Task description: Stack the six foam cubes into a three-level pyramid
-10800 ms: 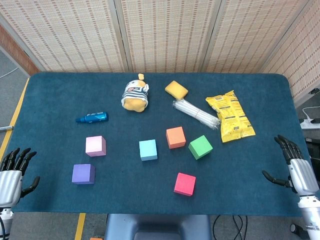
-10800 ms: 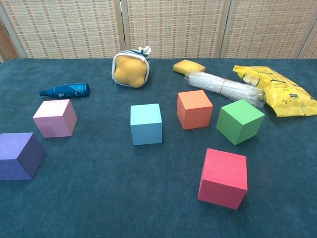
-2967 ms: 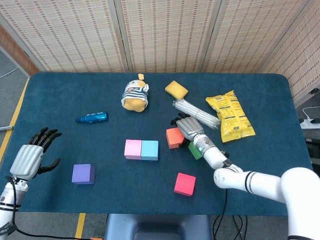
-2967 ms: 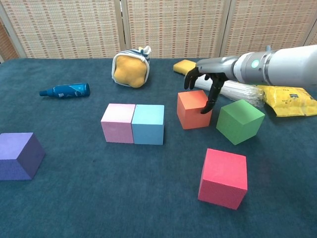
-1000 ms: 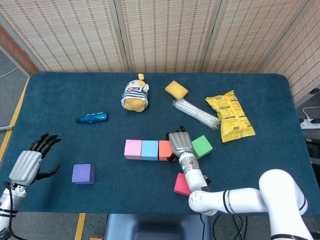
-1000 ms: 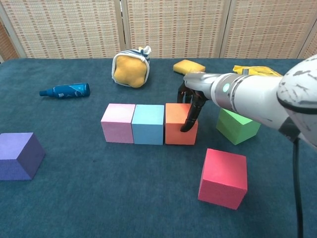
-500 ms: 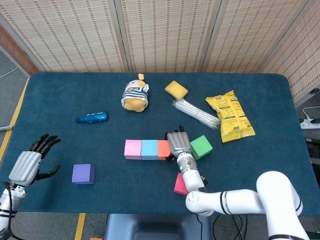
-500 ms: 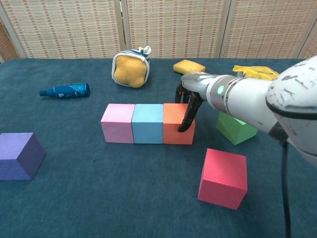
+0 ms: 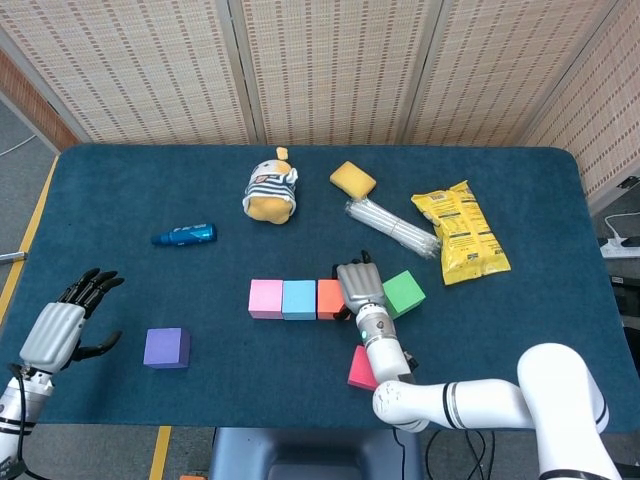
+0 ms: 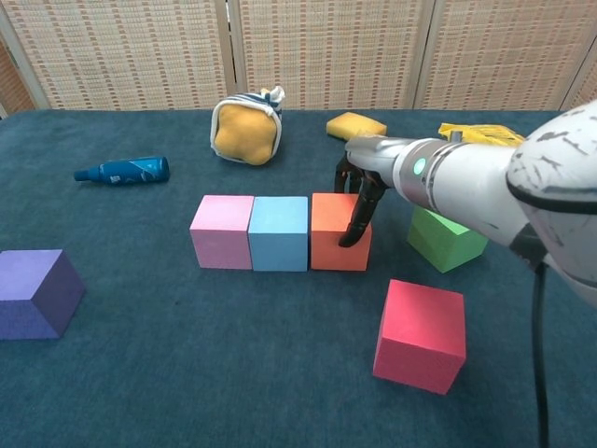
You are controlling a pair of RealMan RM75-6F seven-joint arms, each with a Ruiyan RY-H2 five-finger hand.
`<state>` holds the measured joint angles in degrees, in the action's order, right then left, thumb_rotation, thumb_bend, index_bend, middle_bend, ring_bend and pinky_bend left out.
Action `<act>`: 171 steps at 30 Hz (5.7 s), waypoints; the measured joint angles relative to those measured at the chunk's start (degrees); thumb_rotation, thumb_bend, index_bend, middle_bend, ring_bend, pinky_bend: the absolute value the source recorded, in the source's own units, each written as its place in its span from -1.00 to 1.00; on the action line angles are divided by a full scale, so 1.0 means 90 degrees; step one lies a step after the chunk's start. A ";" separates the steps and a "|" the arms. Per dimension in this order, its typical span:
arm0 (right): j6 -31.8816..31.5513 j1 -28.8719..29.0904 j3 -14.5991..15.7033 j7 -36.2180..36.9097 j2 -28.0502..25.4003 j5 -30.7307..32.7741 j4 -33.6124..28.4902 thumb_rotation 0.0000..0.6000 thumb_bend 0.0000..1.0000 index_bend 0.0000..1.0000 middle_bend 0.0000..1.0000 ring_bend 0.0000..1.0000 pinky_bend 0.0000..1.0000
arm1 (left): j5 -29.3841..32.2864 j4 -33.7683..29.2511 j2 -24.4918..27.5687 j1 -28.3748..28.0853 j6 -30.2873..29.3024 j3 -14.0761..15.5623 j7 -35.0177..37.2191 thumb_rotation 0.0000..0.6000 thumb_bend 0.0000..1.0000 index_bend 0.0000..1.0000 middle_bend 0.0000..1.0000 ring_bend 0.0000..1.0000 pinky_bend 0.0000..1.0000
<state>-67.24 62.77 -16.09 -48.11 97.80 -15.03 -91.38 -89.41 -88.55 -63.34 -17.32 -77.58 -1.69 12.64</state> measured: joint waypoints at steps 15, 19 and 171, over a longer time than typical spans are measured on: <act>0.0109 0.0019 -0.0114 -0.0100 0.0088 0.0082 0.0100 1.00 -0.60 0.12 0.00 -0.34 -0.75 | 0.0019 -0.0017 0.0023 -0.0003 0.0048 -0.0011 0.0019 1.00 -0.39 -0.72 -0.83 -0.96 -0.65; 0.0109 0.0027 -0.0136 -0.0117 0.0142 0.0078 0.0152 1.00 -0.60 0.11 0.00 -0.35 -0.76 | 0.0011 0.0010 0.0014 0.0007 0.0032 -0.0011 0.0053 1.00 -0.39 -0.72 -0.83 -0.96 -0.65; 0.0008 -0.2569 0.0570 0.3205 -0.3744 -0.3243 -0.1958 1.00 -0.60 -1.00 -0.87 -1.00 -1.00 | 0.0169 -0.0761 -0.0026 -0.0381 0.1514 0.0472 -0.1526 1.00 -0.38 -0.81 -0.89 -0.98 -0.68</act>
<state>-67.16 39.65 -10.96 -19.27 64.11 -44.22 -109.00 -87.89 -95.40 -63.57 -20.75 -63.95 2.55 -1.10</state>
